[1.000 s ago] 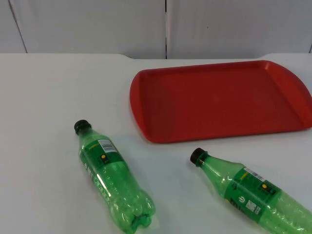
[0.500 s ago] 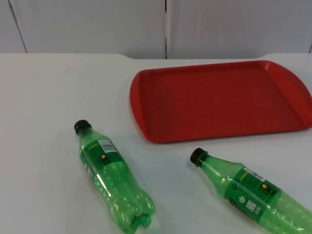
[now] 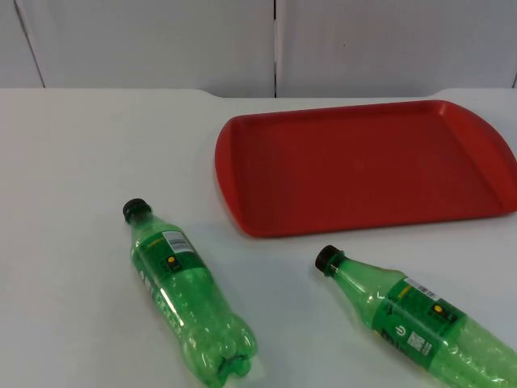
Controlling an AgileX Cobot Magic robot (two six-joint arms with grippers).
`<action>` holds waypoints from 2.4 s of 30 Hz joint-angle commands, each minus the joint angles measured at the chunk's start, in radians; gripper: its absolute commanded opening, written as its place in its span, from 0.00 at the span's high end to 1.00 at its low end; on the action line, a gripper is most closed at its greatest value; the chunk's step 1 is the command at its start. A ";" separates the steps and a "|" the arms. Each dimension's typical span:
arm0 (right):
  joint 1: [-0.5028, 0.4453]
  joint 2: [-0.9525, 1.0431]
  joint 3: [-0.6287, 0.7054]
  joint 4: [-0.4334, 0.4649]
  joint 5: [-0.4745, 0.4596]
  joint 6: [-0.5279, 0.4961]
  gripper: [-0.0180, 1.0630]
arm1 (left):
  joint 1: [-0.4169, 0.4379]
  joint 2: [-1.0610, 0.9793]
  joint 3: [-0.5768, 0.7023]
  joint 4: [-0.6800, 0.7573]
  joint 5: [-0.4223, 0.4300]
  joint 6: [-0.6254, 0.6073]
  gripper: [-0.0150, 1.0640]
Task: Place the bottle upright on the tray.
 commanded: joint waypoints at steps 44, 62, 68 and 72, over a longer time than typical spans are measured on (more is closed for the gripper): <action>-0.002 -0.002 0.003 0.004 -0.004 -0.003 0.01 | -0.313 0.664 -0.414 0.086 0.072 -0.318 0.01; -0.002 -0.002 0.003 0.004 -0.004 -0.003 0.01 | -0.430 0.952 -0.505 0.262 -0.063 -0.811 0.01; -0.002 -0.002 0.003 0.004 -0.004 -0.003 0.01 | -0.474 1.012 -0.503 0.308 -0.112 -0.913 0.01; -0.002 -0.002 0.003 0.004 -0.004 -0.003 0.01 | -0.511 1.067 -0.503 0.344 -0.146 -0.976 0.01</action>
